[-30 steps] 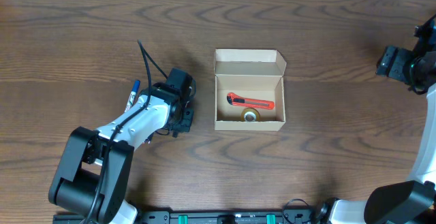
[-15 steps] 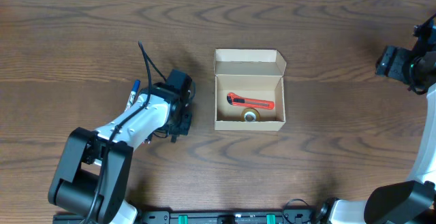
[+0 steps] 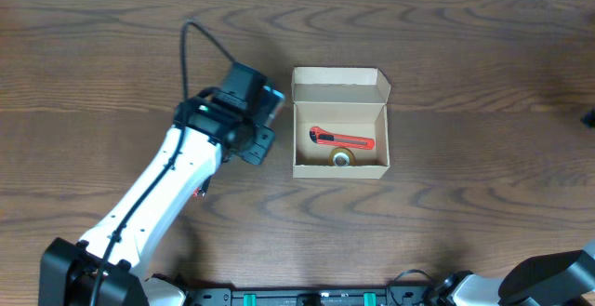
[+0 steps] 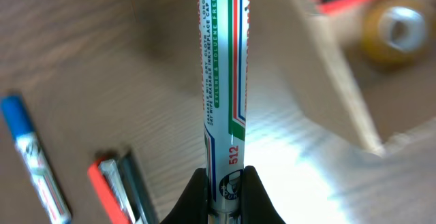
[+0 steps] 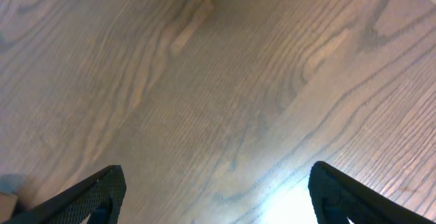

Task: Pack container
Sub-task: 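Carry the marker into the box and open the left gripper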

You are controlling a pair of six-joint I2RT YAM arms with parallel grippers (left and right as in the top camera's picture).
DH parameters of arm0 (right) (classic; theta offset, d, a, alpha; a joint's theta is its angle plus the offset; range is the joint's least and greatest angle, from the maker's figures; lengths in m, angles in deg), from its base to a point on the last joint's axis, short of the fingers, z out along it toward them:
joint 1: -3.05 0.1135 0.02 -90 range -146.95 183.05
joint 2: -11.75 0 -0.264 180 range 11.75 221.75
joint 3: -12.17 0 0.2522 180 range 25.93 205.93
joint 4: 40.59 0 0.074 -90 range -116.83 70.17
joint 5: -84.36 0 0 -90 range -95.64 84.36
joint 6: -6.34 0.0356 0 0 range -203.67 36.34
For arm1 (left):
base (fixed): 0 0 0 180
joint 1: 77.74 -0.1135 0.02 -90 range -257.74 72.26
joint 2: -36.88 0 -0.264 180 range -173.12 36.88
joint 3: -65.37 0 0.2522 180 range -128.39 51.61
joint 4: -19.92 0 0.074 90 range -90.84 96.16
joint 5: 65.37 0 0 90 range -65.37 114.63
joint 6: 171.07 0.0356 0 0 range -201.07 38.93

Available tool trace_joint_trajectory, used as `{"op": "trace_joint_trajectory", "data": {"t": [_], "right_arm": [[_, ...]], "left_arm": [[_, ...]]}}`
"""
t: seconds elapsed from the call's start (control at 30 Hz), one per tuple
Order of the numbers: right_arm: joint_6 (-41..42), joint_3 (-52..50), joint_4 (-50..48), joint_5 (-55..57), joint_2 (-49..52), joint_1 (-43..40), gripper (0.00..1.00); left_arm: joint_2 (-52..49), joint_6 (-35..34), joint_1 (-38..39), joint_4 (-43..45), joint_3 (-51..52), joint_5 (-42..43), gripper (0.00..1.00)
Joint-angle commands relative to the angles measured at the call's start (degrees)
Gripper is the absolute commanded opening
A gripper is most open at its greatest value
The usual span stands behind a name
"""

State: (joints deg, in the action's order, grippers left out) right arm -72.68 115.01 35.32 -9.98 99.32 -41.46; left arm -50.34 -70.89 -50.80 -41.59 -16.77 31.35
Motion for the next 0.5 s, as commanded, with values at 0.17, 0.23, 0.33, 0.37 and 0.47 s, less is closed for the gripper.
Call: {"op": "trace_joint_trajectory", "data": {"t": [0.17, 0.23, 0.33, 0.37, 0.47], "right_arm": [[1.0, -0.3, 0.3, -2.6, -1.2, -0.8, 0.84], [0.9, -0.3, 0.3, -2.6, -1.2, -0.8, 0.84], [0.5, -0.3, 0.4, -2.6, -1.2, -0.8, 0.84], [0.1, -0.3, 0.4, -2.6, -1.2, -0.8, 0.84], [0.1, -0.3, 0.6, -2.6, -1.2, -0.8, 0.83]], "left_arm": [[0.1, 22.9, 14.7, -1.2, -5.3, 1.2, 0.06], [0.1, 24.7, 17.5, -1.3, -6.7, 0.2, 0.06], [0.1, 26.7, 20.2, -1.2, -9.0, -2.0, 0.06], [0.1, 27.3, 20.5, -1.1, -9.8, -2.6, 0.06], [-0.2, 28.8, 20.5, 0.3, -11.2, -2.6, 0.06]]}}
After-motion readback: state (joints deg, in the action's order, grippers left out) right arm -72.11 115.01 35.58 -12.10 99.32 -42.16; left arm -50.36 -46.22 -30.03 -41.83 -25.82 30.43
